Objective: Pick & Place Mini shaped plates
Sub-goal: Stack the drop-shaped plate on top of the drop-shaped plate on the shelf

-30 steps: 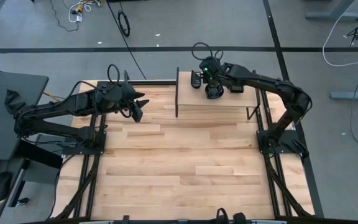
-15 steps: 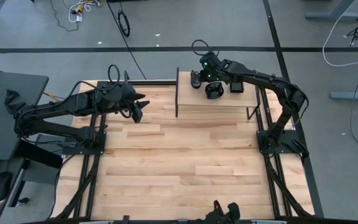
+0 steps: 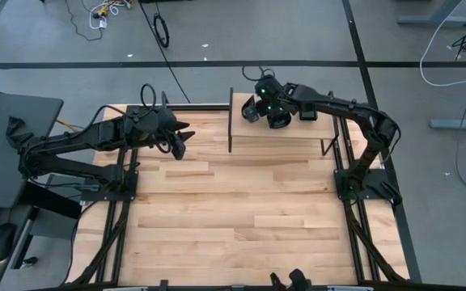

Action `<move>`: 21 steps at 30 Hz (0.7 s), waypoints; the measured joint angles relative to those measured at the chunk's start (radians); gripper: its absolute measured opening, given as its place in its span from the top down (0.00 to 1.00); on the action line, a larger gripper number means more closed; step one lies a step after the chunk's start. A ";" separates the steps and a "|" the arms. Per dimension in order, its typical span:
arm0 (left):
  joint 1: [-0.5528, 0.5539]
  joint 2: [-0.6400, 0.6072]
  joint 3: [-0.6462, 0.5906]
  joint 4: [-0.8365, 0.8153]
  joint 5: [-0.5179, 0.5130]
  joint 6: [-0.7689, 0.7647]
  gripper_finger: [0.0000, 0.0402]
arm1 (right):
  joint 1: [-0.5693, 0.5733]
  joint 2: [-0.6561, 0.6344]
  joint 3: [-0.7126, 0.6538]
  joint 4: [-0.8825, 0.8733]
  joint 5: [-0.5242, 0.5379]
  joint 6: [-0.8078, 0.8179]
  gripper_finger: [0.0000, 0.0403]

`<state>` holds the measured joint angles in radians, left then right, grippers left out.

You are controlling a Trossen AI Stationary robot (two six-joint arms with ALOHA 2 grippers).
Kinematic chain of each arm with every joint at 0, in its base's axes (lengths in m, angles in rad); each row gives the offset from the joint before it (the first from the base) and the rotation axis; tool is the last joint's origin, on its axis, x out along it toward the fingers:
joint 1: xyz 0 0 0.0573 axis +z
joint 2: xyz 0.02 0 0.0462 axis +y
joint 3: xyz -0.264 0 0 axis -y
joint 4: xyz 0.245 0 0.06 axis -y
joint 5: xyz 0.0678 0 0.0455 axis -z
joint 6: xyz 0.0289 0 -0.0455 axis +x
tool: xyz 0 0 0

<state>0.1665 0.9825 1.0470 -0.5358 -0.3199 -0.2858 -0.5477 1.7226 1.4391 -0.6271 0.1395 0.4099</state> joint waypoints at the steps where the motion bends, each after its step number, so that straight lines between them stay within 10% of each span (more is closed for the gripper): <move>1: 0.000 0.000 0.000 0.000 0.000 -0.007 0.57 | 0.005 0.000 0.000 -0.011 0.000 -0.004 0.98; 21: 0.000 0.000 0.000 0.001 -0.001 -0.018 0.57 | -0.042 -0.005 0.000 0.061 0.050 0.207 0.99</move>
<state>0.1665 0.9825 1.0470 -0.5346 -0.3206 -0.3035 -0.5897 1.7178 1.4395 -0.5660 0.1896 0.6168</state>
